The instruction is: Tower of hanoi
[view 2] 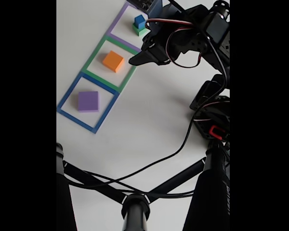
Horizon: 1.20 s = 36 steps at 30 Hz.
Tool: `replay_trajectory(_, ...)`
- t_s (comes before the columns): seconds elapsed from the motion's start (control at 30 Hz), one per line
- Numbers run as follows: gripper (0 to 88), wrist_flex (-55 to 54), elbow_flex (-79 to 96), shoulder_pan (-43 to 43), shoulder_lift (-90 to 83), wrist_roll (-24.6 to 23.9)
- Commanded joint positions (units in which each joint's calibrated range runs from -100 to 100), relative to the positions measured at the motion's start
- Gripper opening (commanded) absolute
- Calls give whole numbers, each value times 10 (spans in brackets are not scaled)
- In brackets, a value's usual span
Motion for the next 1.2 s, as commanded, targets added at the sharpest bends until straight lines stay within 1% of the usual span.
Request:
replay_trajectory(0.0, 316, -199, 165, 0, -49, 0)
replay_trajectory(0.23, 375, -493, 379, -4, -52, 0)
replay_trajectory(0.37, 385, -666, 463, 4, -2, 0)
replay_trajectory(0.47, 389, -770, 491, 16, 58, 0)
replay_trajectory(0.8, 398, -1015, 511, 53, 265, 0)
replay_trajectory(1.17, 401, -1236, 494, 51, 480, 0)
